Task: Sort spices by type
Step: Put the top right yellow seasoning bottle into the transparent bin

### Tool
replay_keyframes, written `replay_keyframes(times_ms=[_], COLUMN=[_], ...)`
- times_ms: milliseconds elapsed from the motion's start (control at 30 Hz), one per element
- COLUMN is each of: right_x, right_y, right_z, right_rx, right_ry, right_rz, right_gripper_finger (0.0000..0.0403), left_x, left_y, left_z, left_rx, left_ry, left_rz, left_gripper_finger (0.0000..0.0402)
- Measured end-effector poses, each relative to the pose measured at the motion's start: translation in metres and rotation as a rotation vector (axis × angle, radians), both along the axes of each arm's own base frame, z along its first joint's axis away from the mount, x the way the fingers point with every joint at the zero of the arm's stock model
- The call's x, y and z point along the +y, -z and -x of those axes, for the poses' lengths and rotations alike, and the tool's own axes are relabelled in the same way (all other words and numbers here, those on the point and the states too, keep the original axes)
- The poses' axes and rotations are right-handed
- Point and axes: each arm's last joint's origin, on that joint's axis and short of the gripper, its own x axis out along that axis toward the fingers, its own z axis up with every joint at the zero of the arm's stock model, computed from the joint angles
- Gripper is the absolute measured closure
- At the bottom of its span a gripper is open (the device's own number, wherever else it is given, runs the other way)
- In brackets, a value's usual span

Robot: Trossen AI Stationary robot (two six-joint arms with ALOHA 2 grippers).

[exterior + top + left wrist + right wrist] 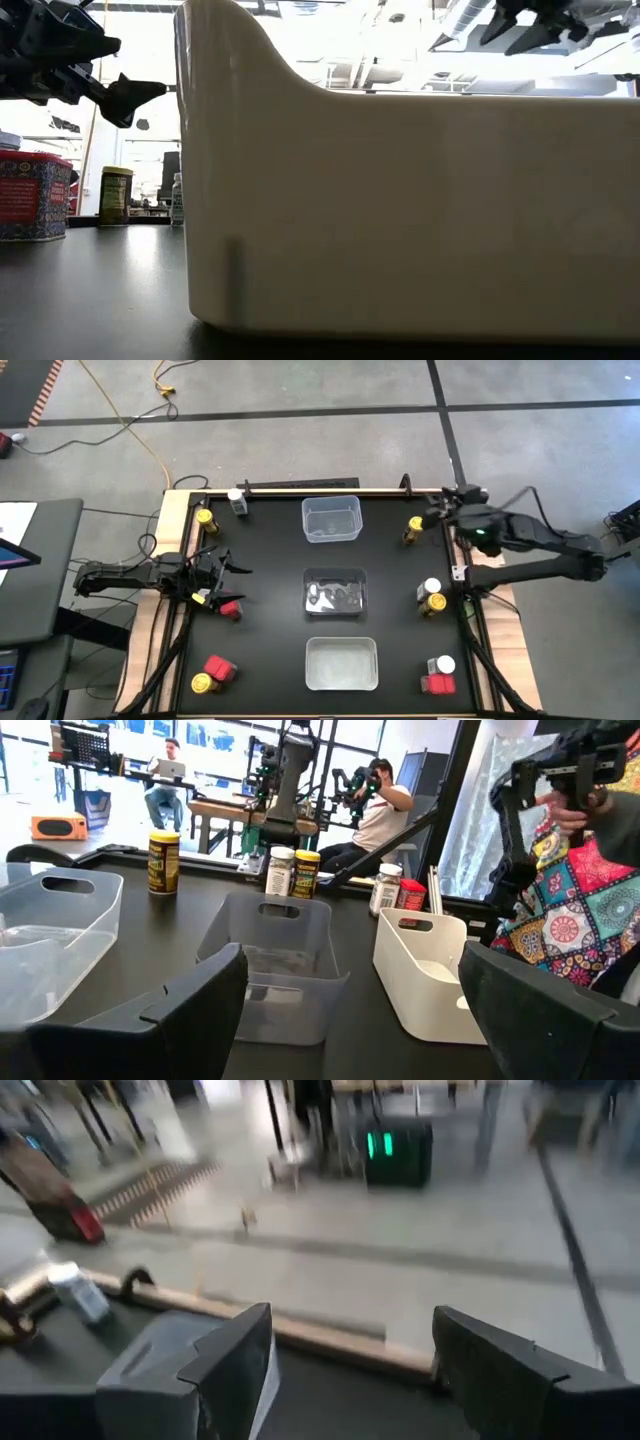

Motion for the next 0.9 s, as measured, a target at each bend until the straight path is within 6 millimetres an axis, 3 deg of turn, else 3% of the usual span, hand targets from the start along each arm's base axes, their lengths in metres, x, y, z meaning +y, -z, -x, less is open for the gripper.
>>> replay_keyframes(times_ms=[133,300,567,900], right_x=[-0.012,-0.031,-0.061,-0.081], right_y=[0.000,0.014,0.037,0.052], right_z=[-0.010,-0.020,-0.044,-0.053], right_rx=[-0.047,0.046,0.088,0.113], right_ry=[0.094,0.211,0.288,0.363], right_rz=[-0.300,-0.558,-0.733,-0.782], right_gripper_finger=[0.0097,0.0097,0.0097,0.0097], left_x=[0.000,0.000,0.000,0.000], left_y=[0.000,0.000,0.000,0.000], left_z=[0.000,0.000,0.000,0.000], left_rx=[0.000,0.000,0.000,0.000], left_ry=[0.000,0.000,0.000,0.000], left_rz=[0.000,0.000,0.000,0.000], left_gripper_finger=[0.0056,0.0056,0.0056,0.0056])
